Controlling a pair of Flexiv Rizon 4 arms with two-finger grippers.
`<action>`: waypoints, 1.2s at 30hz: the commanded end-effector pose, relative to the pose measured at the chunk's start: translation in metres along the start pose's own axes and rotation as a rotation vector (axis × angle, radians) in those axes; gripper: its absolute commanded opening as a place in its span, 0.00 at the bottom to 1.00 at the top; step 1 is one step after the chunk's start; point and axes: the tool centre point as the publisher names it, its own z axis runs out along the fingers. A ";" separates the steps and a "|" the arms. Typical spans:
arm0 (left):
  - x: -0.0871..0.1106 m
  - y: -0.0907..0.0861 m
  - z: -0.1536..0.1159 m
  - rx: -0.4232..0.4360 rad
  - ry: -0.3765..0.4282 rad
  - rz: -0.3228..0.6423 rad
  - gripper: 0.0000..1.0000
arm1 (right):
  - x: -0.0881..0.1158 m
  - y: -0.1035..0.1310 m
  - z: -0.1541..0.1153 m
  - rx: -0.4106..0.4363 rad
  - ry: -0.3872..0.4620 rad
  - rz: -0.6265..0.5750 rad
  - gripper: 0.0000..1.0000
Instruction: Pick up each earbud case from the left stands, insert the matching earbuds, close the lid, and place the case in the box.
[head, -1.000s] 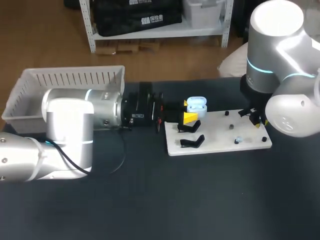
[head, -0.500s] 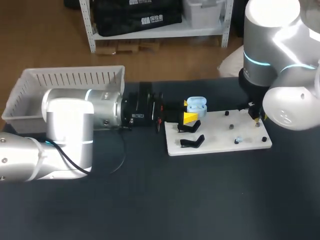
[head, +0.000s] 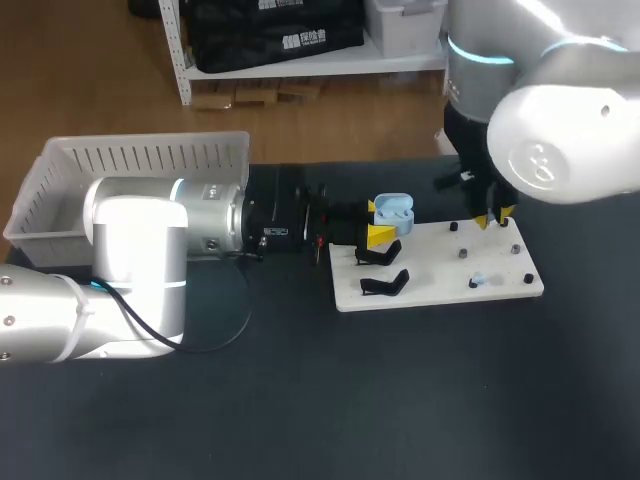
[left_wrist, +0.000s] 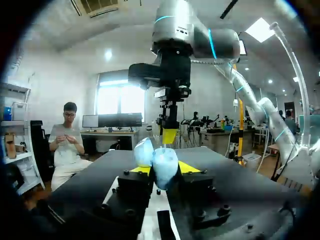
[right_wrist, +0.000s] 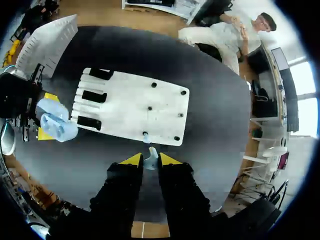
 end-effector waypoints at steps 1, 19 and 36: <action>0.001 0.000 0.000 -0.003 -0.005 0.004 0.00 | -0.007 0.029 -0.036 0.028 0.042 0.012 0.00; 0.001 0.000 0.000 -0.003 -0.005 0.004 0.00 | -0.009 0.072 -0.046 -0.001 0.061 0.022 0.00; 0.001 0.000 0.000 -0.003 -0.005 0.004 0.00 | -0.024 0.076 -0.063 -0.111 0.118 0.575 0.00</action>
